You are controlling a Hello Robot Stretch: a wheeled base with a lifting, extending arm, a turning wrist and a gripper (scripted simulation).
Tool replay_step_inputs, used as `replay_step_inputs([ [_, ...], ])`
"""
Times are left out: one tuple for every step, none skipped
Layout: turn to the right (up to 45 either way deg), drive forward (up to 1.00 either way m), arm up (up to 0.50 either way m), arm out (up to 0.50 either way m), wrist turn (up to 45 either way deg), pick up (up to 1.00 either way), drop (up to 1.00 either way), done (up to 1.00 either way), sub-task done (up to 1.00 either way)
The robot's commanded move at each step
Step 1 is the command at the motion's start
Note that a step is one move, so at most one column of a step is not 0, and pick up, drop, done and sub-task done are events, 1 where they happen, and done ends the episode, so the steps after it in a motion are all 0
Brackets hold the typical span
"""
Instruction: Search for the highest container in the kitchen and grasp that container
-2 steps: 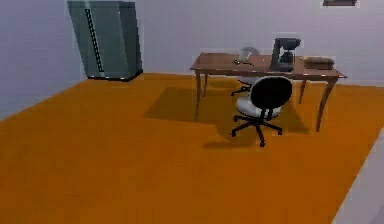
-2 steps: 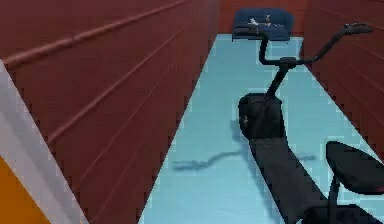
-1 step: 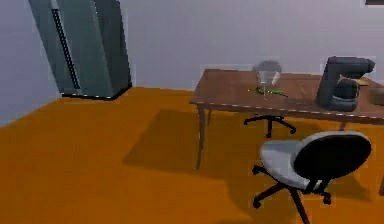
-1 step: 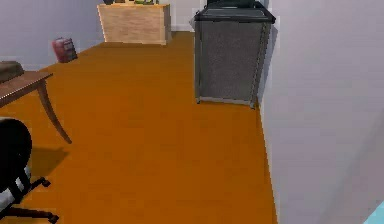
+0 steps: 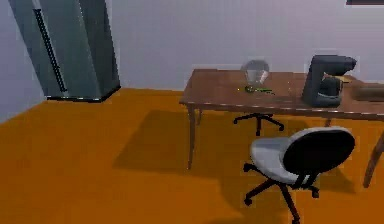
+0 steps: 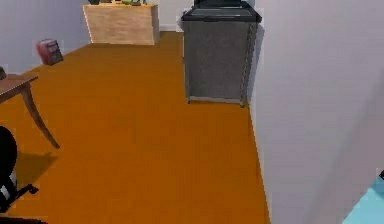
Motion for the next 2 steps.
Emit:
replay_step_inputs([
  [0.0, 1.00, 0.00, 0.00, 0.0, 0.00, 0.00, 0.00, 0.00],
  [15.0, 0.00, 0.00, 0.00, 0.0, 0.00, 0.00, 0.00, 0.00],
])
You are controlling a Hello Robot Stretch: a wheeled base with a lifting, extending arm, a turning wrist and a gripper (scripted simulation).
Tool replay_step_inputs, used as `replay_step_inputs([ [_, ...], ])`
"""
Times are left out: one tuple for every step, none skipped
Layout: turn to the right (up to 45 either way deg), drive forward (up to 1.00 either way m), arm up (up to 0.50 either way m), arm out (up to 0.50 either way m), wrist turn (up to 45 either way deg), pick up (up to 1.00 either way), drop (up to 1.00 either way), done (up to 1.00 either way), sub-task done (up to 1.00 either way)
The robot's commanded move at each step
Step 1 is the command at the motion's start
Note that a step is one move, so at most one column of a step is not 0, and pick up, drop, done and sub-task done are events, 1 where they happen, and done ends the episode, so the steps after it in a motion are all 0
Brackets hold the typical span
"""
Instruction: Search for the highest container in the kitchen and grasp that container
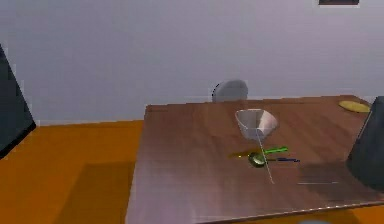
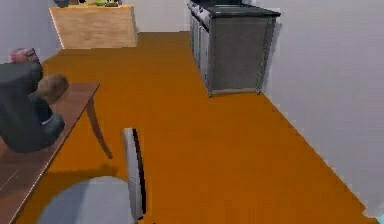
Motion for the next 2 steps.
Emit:
replay_step_inputs([
  [0.0, 0.15, 0.00, 0.00, 0.0, 0.00, 0.00, 0.00, 0.00],
  [-45.0, 0.00, 0.00, 0.00, 0.0, 0.00, 0.00, 0.00, 0.00],
])
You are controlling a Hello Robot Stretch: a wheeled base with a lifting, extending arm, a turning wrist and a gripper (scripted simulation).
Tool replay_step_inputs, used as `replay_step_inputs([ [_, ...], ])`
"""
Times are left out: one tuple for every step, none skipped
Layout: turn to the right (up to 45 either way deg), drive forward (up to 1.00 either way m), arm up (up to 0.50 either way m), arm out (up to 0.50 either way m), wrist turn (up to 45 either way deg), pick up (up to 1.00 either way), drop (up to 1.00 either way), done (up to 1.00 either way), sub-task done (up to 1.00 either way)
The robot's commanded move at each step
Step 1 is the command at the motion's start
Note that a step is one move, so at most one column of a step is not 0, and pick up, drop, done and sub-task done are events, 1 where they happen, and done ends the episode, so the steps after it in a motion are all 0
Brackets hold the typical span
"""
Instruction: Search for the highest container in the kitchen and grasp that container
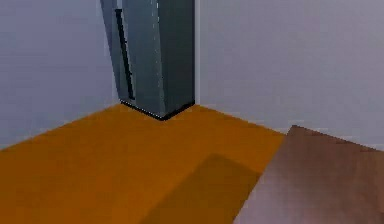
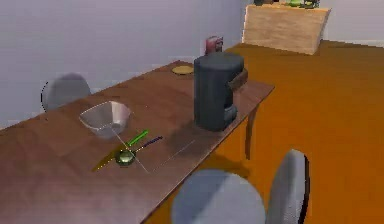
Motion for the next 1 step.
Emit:
replay_step_inputs([
  [-45.0, 0.00, 0.00, 0.00, 0.0, 0.00, 0.00, 0.00, 0.00],
])
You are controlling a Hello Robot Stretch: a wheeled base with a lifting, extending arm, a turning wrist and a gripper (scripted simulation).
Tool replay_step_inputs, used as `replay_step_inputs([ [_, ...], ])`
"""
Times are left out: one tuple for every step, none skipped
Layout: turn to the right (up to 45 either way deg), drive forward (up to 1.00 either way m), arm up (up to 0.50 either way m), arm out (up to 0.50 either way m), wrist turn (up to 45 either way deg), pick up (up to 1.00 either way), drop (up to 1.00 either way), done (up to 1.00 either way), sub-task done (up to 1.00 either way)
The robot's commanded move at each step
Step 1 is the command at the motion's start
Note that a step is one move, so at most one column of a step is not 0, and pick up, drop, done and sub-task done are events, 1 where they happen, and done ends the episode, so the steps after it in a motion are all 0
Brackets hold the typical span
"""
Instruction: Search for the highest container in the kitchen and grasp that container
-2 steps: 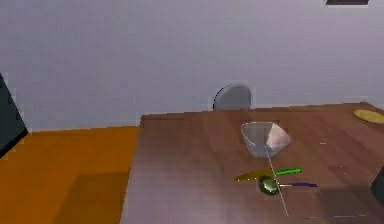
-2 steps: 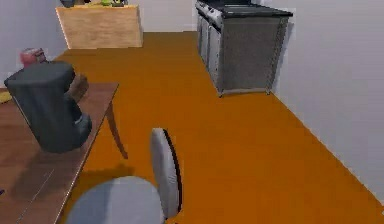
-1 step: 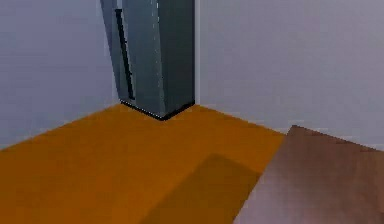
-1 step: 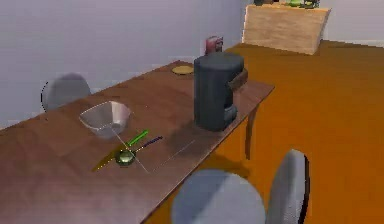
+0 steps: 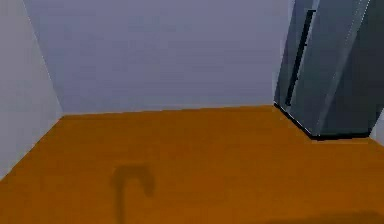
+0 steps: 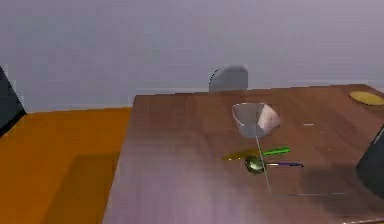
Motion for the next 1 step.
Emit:
replay_step_inputs([
  [-45.0, 0.00, 0.00, 0.00, 0.0, 0.00, 0.00, 0.00, 0.00],
])
